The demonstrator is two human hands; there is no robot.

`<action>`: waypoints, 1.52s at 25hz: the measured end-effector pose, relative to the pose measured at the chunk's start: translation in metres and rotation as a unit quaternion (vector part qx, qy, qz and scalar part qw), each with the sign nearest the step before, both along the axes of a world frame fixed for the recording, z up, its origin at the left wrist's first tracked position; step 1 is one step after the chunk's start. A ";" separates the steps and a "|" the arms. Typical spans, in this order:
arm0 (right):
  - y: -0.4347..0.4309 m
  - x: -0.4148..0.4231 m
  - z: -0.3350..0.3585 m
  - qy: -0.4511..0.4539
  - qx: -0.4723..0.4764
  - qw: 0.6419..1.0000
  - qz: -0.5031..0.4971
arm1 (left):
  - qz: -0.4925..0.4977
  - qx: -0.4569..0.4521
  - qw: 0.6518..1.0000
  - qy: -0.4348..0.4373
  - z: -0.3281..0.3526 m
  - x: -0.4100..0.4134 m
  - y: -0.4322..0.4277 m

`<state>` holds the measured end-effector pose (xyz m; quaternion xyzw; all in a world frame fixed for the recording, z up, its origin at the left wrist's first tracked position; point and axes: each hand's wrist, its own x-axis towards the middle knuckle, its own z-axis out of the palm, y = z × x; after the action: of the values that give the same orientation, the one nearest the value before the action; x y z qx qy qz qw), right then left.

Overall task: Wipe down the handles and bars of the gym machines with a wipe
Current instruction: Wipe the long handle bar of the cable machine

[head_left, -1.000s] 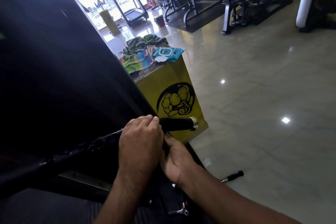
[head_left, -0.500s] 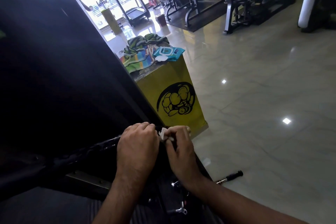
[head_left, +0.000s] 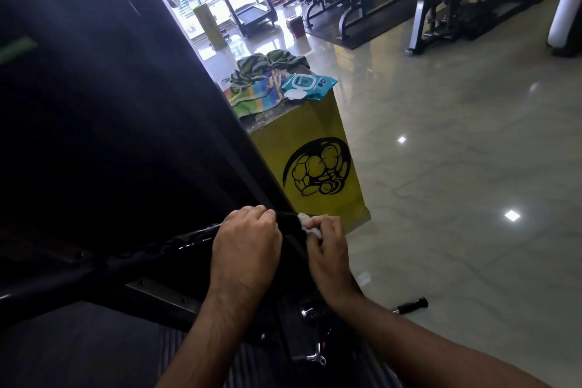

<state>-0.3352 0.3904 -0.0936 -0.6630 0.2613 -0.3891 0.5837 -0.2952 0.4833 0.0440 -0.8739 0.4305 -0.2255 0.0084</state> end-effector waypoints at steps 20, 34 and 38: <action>-0.099 0.071 0.057 0.241 -0.061 0.785 0.568 | -0.049 0.056 0.996 -0.057 -0.021 0.004 0.007; -0.086 -0.012 0.033 0.250 -0.287 0.910 0.163 | -0.005 0.053 0.999 -0.004 -0.010 -0.012 -0.013; -0.008 -0.024 0.000 0.053 0.288 0.953 -0.080 | -0.008 0.040 0.999 -0.004 -0.008 -0.014 -0.017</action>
<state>-0.3590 0.3827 -0.0935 -0.4637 0.4446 -0.3072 0.7021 -0.3088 0.4666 0.0364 -0.8685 0.4460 -0.2119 0.0434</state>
